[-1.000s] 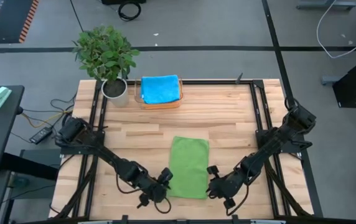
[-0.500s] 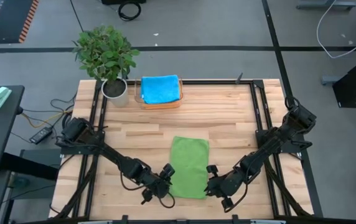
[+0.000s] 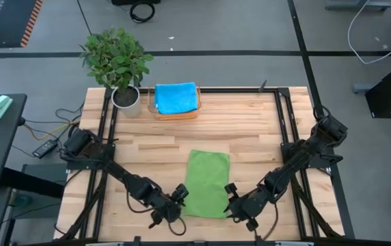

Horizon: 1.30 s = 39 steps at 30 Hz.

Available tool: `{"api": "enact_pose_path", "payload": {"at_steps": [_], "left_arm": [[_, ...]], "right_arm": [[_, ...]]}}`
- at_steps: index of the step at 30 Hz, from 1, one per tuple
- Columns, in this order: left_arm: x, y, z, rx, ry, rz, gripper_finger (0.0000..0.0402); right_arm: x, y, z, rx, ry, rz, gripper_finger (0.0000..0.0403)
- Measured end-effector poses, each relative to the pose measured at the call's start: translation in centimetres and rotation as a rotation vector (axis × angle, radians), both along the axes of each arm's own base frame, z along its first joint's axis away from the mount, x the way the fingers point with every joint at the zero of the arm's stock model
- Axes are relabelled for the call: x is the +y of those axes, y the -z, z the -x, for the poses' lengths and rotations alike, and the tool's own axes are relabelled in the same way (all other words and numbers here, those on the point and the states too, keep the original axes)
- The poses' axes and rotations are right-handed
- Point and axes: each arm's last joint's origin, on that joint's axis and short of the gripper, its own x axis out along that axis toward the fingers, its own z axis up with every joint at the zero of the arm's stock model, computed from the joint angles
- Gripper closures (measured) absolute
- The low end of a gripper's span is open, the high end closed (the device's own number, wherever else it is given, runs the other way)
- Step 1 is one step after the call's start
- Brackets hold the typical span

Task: Fold microfiber towels
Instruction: Fold the green microfiber cloth

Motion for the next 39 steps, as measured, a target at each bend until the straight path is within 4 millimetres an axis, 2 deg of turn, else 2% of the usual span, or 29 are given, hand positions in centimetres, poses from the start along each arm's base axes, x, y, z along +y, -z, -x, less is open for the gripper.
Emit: {"api": "enact_pose_path", "payload": {"at_steps": [7, 11, 14, 24, 33, 39], "left_arm": [[-0.9, 0.9, 1.2, 0.052, 0.050, -0.070, 0.0176], [-0.7, 0.7, 0.7, 0.024, 0.042, -0.061, 0.0148], [-0.5, 1.1, 0.6, 0.042, 0.012, -0.057, 0.0133], [-1.3, 2.6, 0.4, 0.044, 0.045, -0.055, 0.0136], [-2.5, 1.2, 0.0, -0.111, 0.105, -0.147, 0.0138], [-1.7, 2.3, -1.0, -0.070, 0.080, -0.111, 0.0141]], "right_arm": [[0.0, 0.1, 0.2, -0.018, -0.051, 0.062, 0.0242], [-0.1, 0.2, 0.0, -0.057, -0.096, 0.142, 0.0213], [0.1, 1.2, 0.0, -0.027, -0.117, 0.170, 0.0202], [1.9, 4.2, 0.2, -0.015, -0.204, 0.194, 0.0197], [2.1, 3.9, 0.2, -0.026, -0.199, 0.180, 0.0197], [1.5, 4.2, -0.3, -0.018, -0.179, 0.184, 0.0197]]}}
